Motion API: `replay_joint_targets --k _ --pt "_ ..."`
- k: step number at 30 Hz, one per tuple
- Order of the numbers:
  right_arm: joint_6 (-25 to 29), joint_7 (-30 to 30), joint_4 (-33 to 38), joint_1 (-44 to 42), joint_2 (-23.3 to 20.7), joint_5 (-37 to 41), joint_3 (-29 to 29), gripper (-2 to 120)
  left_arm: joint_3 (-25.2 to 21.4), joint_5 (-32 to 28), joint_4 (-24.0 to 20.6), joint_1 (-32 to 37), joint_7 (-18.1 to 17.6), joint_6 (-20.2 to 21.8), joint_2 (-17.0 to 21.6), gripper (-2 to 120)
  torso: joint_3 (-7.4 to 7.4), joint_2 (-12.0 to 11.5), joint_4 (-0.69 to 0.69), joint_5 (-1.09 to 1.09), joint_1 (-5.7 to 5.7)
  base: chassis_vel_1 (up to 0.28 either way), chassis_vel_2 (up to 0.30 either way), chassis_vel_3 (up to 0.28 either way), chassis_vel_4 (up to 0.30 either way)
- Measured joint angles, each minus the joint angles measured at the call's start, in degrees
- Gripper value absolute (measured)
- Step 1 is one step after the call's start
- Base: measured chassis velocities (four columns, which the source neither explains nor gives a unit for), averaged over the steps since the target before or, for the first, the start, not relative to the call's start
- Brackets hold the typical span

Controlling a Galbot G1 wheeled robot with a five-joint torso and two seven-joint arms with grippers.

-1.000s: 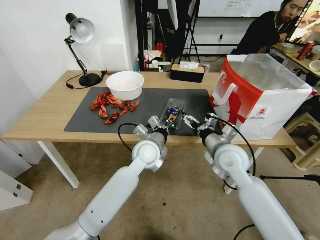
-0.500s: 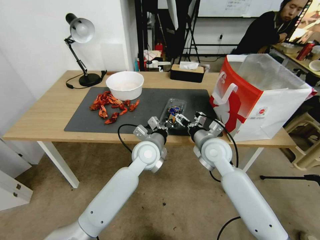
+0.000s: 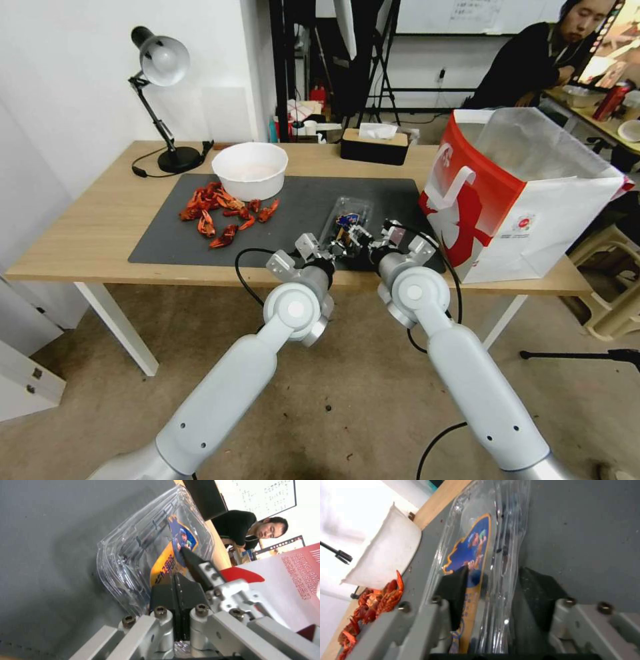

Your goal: Close the takeout container lid, then place the container into the takeout bag.

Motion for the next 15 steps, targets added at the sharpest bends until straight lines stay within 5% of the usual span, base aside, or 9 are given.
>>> replay_joint_targets --k 10,15 --pt "-0.04 -0.44 -0.42 0.25 0.18 -0.55 -0.03 2 0.05 0.84 -0.05 0.04 0.02 -0.15 0.00 0 -0.01 0.00 0.00 0.00 0.00 0.000 0.000 0.000 0.000" --pt "0.04 -0.63 -0.38 0.11 0.01 -1.02 -0.03 0 0.34 2.73 -0.05 0.10 0.52 -0.57 0.24 0 -0.01 0.00 0.00 0.00 0.00 0.000 0.000 0.000 0.000"
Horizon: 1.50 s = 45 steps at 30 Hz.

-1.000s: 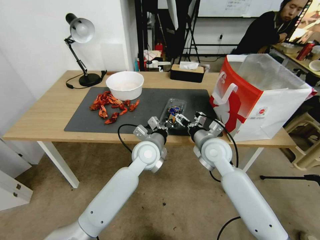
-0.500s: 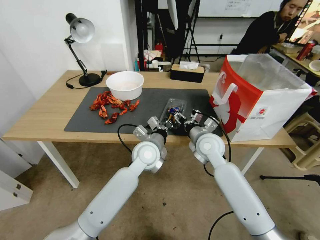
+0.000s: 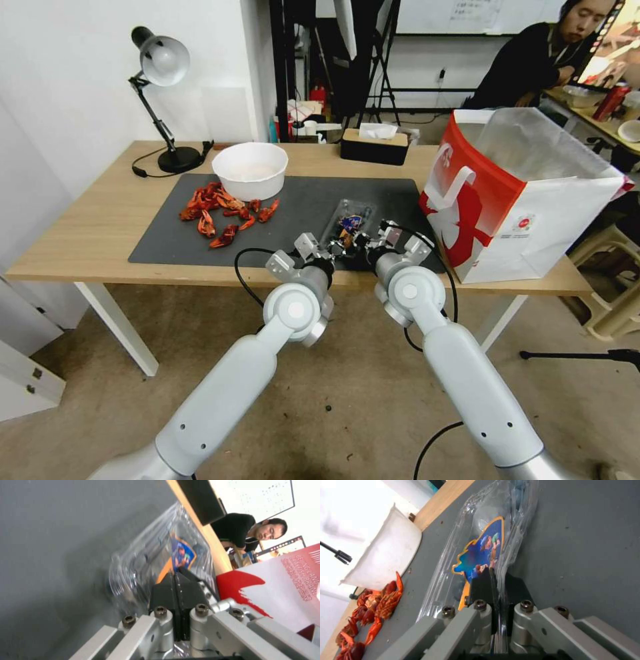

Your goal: Close the takeout container lid, then place the container into the takeout bag.

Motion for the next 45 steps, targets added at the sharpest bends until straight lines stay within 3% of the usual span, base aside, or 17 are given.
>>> replay_joint_targets --k 7,8,10,11,12,15,16,20,22,24,29,31,35,40,43,45 --pt "0.09 -0.26 0.06 -0.28 -0.03 -0.75 0.04 0 0.16 6.87 -2.32 1.38 2.96 -0.56 2.00 0 0.00 0.00 0.00 0.00 0.00 0.000 0.000 0.000 0.000" --pt "0.13 -0.29 0.07 -0.36 0.13 -1.06 0.05 0 0.10 11.39 -3.66 2.55 4.96 -0.62 3.45 1 0.00 0.00 -0.01 -0.01 0.00 0.000 0.000 0.000 0.000" --pt "0.16 -0.30 0.07 -0.38 0.18 -1.20 0.05 0 0.06 13.30 -3.95 2.88 5.62 -0.68 3.86 2 0.00 0.00 -0.01 0.00 0.00 0.000 0.000 0.000 0.000" --pt "0.18 -0.31 0.07 -0.43 0.32 -1.40 0.05 0 -0.29 18.73 -4.49 3.86 7.39 -0.96 4.80 8 0.00 0.00 -0.01 -0.01 0.00 0.000 0.000 0.000 0.000" --pt "0.18 -0.31 0.07 -0.43 0.32 -1.40 0.05 0 -0.29 18.73 -4.49 3.86 7.39 -0.96 4.80 8 0.00 0.00 -0.01 -0.01 0.00 0.000 0.000 0.000 0.000" --pt "0.19 -0.31 0.13 -0.53 0.44 -1.71 0.05 0 -1.92 29.19 -5.52 6.66 11.43 -1.52 6.54 23 0.00 0.00 0.00 -0.01 0.00 0.000 0.000 0.000 0.000" --pt "0.19 -0.31 0.13 -0.53 0.44 -1.71 0.05 0 -1.92 29.19 -5.52 6.66 11.43 -1.52 6.54 23 0.00 0.00 0.00 -0.01 0.00 0.000 0.000 0.000 0.000" --pt "0.19 -0.35 0.20 -0.62 0.48 -2.05 -0.02 0 -5.72 40.12 -7.19 11.35 15.96 -2.22 8.20 43 0.00 0.00 -0.01 -0.01 0.00 0.000 0.000 0.000 0.000" --pt "0.19 -0.35 0.21 -0.62 0.48 -2.07 -0.02 0 -6.17 41.05 -7.32 11.78 16.42 -2.29 8.34 45 0.00 0.00 -0.01 -0.01 0.00 0.000 0.000 0.000 0.000" --pt "0.19 -0.44 0.21 -0.70 0.50 -2.34 -0.04 0 -9.09 46.24 -8.68 15.25 18.71 -2.79 9.25 56 0.00 0.00 -0.01 0.00 0.00 0.000 0.000 0.000 0.000" --pt "0.19 -0.53 0.21 -0.73 0.47 -2.46 -0.09 0 -13.06 50.38 -10.83 19.93 20.82 -2.79 10.53 70 0.00 0.00 -0.01 -0.01 0.00 0.000 0.000 0.000 0.000" --pt "0.19 -0.59 0.18 -0.71 0.46 -2.57 -0.13 0 -15.68 53.42 -12.02 23.20 21.93 -3.17 11.60 82 0.00 0.00 0.00 0.00 0.00 0.000 0.000 0.000 0.000" --pt "0.19 -0.67 0.15 -0.66 0.51 -2.63 -0.16 0 -18.91 55.73 -13.43 27.06 23.40 -3.77 12.48 95 0.00 0.00 -0.01 -0.01 0.00 0.000 0.000 0.000 0.000" --pt "0.16 -0.72 1.10 -1.72 0.24 -2.67 0.80 0 -21.34 57.90 -13.83 29.76 24.79 -4.99 13.06 100 0.00 0.00 0.05 0.01 0.00 0.000 0.000 0.000 0.000" --pt "0.13 -0.54 2.72 -3.76 -0.43 -2.82 2.85 0 -21.42 58.47 -13.38 30.28 25.13 -5.65 13.98 100 -0.01 0.00 -0.07 -0.01 0.00 0.000 0.000 0.000 0.000" --pt "0.11 -0.52 3.08 -4.26 -0.64 -2.85 3.40 0 -22.17 59.03 -13.31 32.05 25.16 -6.81 14.42 100 -0.01 0.00 -0.03 0.02 0.00 0.000 0.000 0.000 0.000"
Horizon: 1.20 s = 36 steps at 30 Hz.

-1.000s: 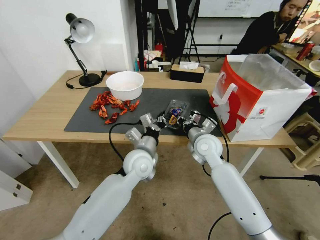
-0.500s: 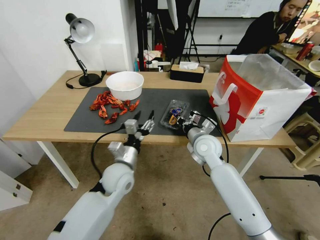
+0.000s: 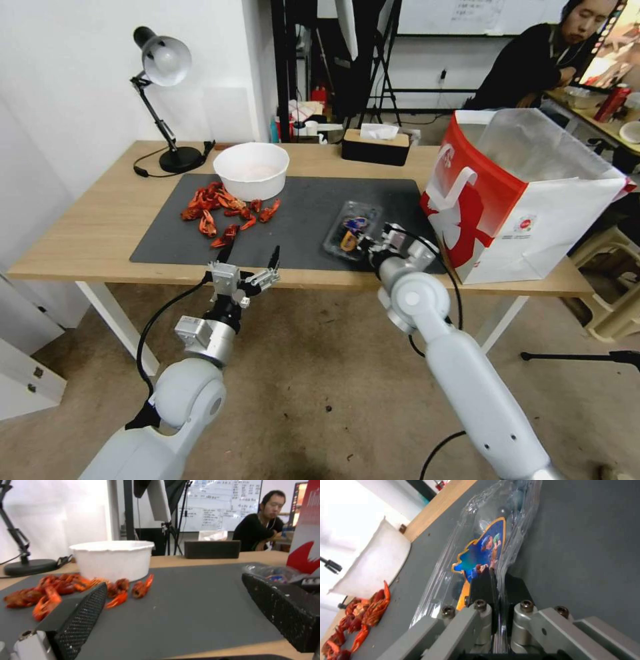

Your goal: Close the takeout container lid, then place the container into the takeout bag.

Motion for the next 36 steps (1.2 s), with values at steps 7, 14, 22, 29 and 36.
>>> replay_joint_targets --k 7,14,22,29,36 --pt "-0.07 -0.10 -0.06 0.29 -0.29 0.00 -0.06 0 -1.75 1.28 0.58 2.83 -0.18 -2.10 0.03 100 0.01 0.00 0.02 -0.01 0.00 0.000 0.000 0.000 0.000" --pt "-0.08 -0.21 -0.17 0.63 -0.19 0.02 -0.31 0 -2.60 2.12 -0.57 3.83 -2.39 1.07 0.66 100 0.01 0.00 0.02 -0.01 0.00 0.000 0.000 0.000 0.000" --pt "-0.02 -0.76 -0.52 0.93 -0.16 -0.05 -0.46 0 -2.82 -1.70 -1.93 5.37 -7.07 5.07 0.89 100 0.01 -0.01 0.03 -0.01 0.00 0.000 0.000 0.000 0.000" --pt "1.50 -2.12 0.23 1.08 0.00 0.33 -0.51 0 -2.71 -3.68 -2.09 5.28 -7.60 5.28 0.67 100 0.01 -0.01 0.03 -0.01 0.01 0.000 0.000 0.000 0.000" --pt "1.98 -2.53 3.91 2.96 -0.49 3.01 0.93 0 -2.77 -3.37 -2.01 4.85 -7.60 5.22 0.71 100 0.01 -0.01 0.03 -0.01 0.01 0.000 0.000 0.000 0.000"
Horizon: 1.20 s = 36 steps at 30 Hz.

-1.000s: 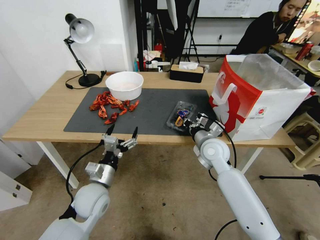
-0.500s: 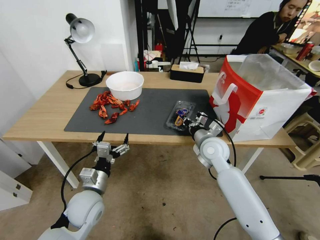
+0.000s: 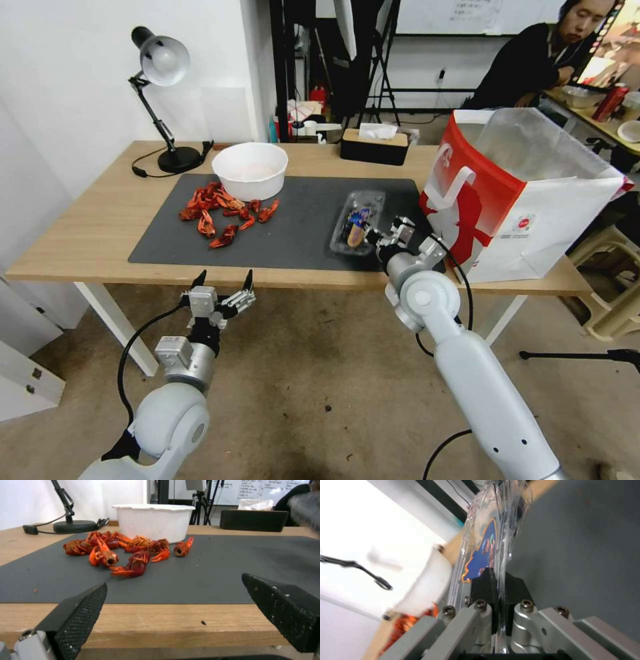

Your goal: Close the takeout container lid, then place the container into the takeout bag.

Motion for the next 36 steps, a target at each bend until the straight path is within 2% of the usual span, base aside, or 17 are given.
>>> replay_joint_targets --k 9,17,19,24,28,36 --pt "-1.54 1.04 6.39 3.24 -2.37 4.43 4.27 0 -0.71 0.58 0.01 0.27 -0.27 -0.12 0.24 100 0.00 0.00 0.00 0.01 0.00 0.000 0.000 0.000 0.000" --pt "-5.82 4.76 11.74 9.66 -8.70 6.70 14.07 0 -0.87 0.69 -0.12 0.28 -0.34 -0.29 -0.16 100 -0.01 0.00 0.00 0.00 0.00 0.000 0.000 0.000 0.000" --pt "-6.89 5.38 11.95 10.76 -11.16 5.90 17.05 0 -0.73 0.82 -0.12 0.15 -0.36 -0.37 -0.30 100 -0.01 0.01 -0.01 0.01 0.00 0.000 0.000 0.000 0.000" --pt "-7.86 5.93 11.61 11.10 -14.31 3.98 20.27 0 -0.48 0.92 -0.07 -0.15 -0.36 -0.43 -0.39 100 -0.01 0.01 -0.01 0.01 0.00 0.000 0.000 0.000 0.000" --pt "-8.78 5.89 10.44 8.75 -17.24 -0.76 23.79 0 -0.13 1.04 0.02 -0.37 -0.37 -0.49 -0.48 100 -0.01 0.01 -0.01 0.01 0.00 0.000 0.000 0.000 0.000" --pt "-10.92 6.65 9.31 4.42 -17.58 -4.25 25.34 0 0.11 1.08 0.08 -0.64 -0.38 -0.70 -0.51 100 -0.01 0.01 0.00 0.01 0.00 0.000 0.000 0.000 0.000"
